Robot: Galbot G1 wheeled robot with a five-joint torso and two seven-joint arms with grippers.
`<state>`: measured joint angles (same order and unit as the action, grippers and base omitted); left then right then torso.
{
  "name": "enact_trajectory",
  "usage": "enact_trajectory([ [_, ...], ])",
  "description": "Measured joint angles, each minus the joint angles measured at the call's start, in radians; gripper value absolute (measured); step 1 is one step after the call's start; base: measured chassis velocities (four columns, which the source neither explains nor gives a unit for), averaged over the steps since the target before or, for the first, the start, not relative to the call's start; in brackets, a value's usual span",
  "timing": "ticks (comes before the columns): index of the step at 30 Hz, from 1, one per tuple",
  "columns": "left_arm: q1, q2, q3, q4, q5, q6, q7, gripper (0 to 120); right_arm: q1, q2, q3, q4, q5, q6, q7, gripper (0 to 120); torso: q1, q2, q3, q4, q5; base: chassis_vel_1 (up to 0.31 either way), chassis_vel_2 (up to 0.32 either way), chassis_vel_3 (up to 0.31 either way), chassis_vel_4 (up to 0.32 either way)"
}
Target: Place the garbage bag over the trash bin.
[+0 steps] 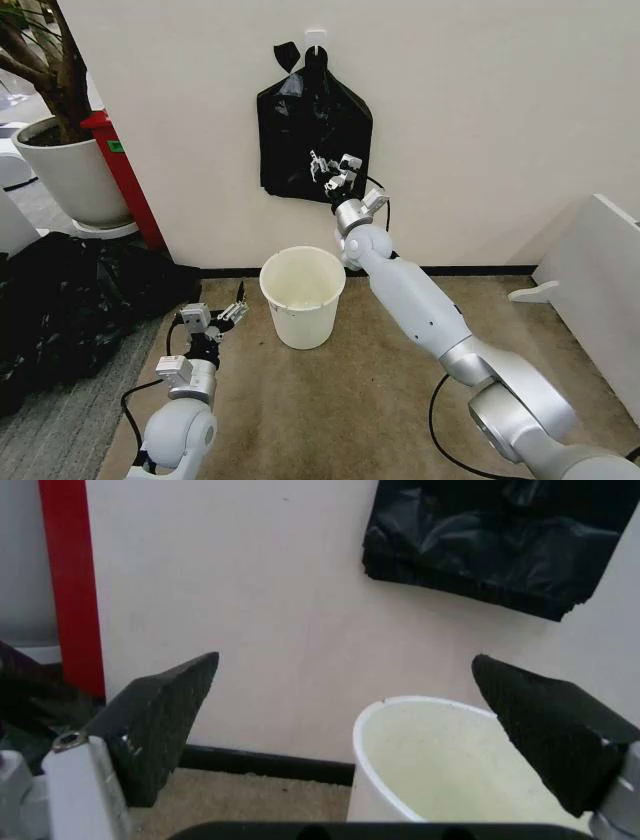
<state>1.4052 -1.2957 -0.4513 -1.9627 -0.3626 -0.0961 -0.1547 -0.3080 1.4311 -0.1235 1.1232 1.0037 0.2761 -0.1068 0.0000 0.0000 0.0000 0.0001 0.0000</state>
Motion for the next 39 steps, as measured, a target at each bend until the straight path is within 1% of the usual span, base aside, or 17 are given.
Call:
enact_trajectory([
  [1,0.000,0.000,0.000,0.000,0.000,0.000,-0.001,100,-0.005,-0.004,0.000,0.003,-0.003,0.001,-0.005,0,0.000,0.000,0.000,0.0001,0.0001,0.000,0.000,0.000,0.000],
  [3,-0.001,0.001,0.000,0.001,-0.001,0.000,-0.003,100,-0.012,-0.010,-0.003,0.009,-0.004,0.002,-0.012,0,0.000,0.000,0.000,0.0000,0.0001,0.000,0.000,0.000,0.000],
  [9,-0.002,0.000,0.000,0.005,-0.002,-0.002,-0.007,100,-0.073,-0.062,-0.021,0.050,-0.025,0.008,-0.061,0,0.000,0.000,0.000,-0.0003,0.0002,0.000,0.000,0.000,0.000],
  [16,-0.002,-0.006,0.006,0.006,0.005,-0.003,-0.008,100,-0.131,-0.096,-0.026,0.077,-0.040,0.012,-0.096,0,0.000,0.000,0.000,-0.0002,0.0000,0.000,0.000,0.000,0.000],
  [24,0.001,-0.007,0.005,-0.002,0.008,-0.003,-0.009,100,-0.182,-0.107,-0.030,0.082,-0.077,0.024,-0.152,0,0.000,0.000,0.000,-0.0001,-0.0001,0.000,0.000,0.000,0.000],
  [39,0.011,-0.009,0.001,-0.018,0.009,-0.003,-0.011,100,-0.231,-0.125,-0.036,0.055,-0.212,0.060,-0.237,0,0.000,0.000,0.000,-0.0001,0.0000,0.000,0.000,0.000,0.000],
])
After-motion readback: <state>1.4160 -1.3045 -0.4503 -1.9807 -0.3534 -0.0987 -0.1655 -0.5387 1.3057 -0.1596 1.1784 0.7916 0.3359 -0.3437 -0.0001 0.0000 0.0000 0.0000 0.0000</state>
